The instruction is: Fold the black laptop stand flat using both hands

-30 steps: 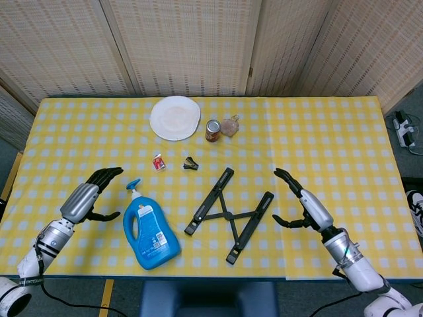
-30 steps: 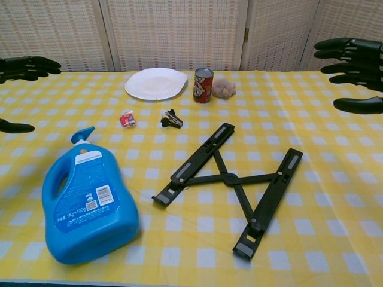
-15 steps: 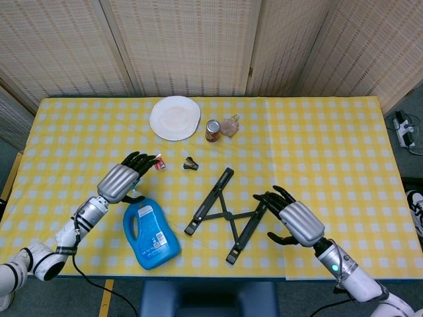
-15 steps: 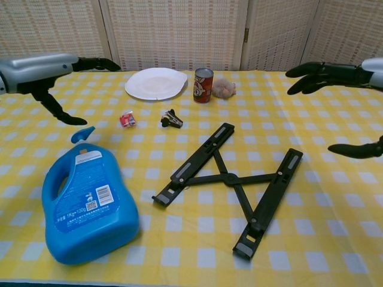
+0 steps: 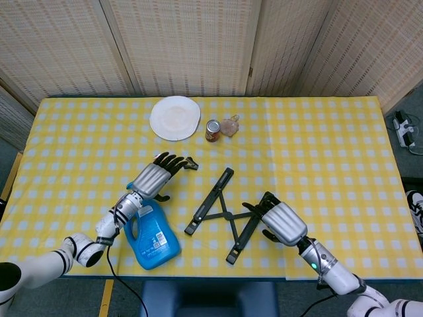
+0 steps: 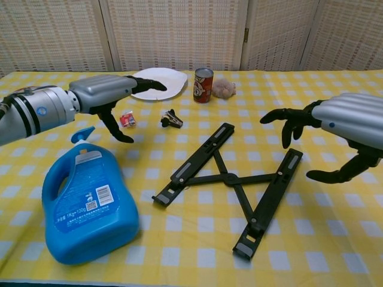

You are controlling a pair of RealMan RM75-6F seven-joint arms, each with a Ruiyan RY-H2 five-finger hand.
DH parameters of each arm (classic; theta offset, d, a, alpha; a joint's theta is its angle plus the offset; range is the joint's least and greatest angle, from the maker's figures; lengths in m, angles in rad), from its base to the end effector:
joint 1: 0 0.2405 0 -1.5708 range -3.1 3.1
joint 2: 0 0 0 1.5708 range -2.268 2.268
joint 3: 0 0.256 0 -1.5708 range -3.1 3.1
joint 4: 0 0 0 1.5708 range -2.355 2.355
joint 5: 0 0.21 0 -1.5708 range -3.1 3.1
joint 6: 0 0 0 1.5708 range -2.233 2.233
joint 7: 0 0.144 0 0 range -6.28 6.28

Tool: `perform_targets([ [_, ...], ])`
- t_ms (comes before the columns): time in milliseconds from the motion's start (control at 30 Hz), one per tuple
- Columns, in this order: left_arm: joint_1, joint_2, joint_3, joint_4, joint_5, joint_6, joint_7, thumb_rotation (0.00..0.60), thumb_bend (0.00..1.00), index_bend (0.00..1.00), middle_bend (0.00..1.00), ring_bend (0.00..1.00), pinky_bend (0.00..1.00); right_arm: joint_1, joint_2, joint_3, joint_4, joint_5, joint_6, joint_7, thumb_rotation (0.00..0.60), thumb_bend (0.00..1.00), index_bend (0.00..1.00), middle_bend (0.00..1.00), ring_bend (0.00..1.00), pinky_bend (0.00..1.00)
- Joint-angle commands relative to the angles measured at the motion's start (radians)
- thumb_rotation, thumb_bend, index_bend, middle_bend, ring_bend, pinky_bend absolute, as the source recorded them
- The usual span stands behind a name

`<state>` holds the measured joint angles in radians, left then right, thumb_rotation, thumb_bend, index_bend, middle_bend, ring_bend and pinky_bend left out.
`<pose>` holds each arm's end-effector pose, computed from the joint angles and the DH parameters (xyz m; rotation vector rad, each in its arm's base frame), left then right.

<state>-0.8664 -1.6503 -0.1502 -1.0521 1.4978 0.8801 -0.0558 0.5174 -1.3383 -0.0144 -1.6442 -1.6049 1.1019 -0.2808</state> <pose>-0.1413 0.3949 -0.0301 -2.0591 -0.7139 -1.0069 -0.1894 -0.2510 0.0254 2.0870 -0.6959 0.9453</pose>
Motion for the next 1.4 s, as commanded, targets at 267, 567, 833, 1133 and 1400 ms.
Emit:
perform_targets([
  [267,-0.035,-0.144,0.026,0.144,0.035,0.06,-0.002,0.6,0.12,0.29,0.32,0.27,0.23,-0.003,-0.07,0.029,0.082,0.021,0.02,-0.078,0.6,0.34,0.33,0.6,0.58,0.54],
  [567,-0.06,-0.21,0.042,0.218,0.048,0.064,-0.027,0.6,0.1,0.36,0.38,0.32,0.25,0.007,-0.096,0.037,0.129,0.068,-0.023,-0.111,0.6,0.34,0.35,0.66,0.63,0.62],
  [833,-0.063,-0.227,0.058,0.229,0.048,0.061,-0.038,0.6,0.09,0.36,0.38,0.32,0.25,0.03,-0.16,0.051,0.219,0.111,-0.068,-0.143,0.6,0.33,0.35,0.68,0.66,0.64],
  [1133,-0.066,-0.243,0.063,0.225,0.043,0.06,-0.061,0.6,0.09,0.36,0.38,0.31,0.25,0.04,-0.209,0.04,0.285,0.118,-0.087,-0.162,0.6,0.33,0.35,0.69,0.67,0.64],
  [1400,-0.07,-0.258,0.066,0.223,0.037,0.052,-0.079,0.6,0.09,0.35,0.38,0.31,0.24,0.042,-0.24,0.025,0.341,0.098,-0.076,-0.161,0.6,0.33,0.36,0.7,0.67,0.65],
])
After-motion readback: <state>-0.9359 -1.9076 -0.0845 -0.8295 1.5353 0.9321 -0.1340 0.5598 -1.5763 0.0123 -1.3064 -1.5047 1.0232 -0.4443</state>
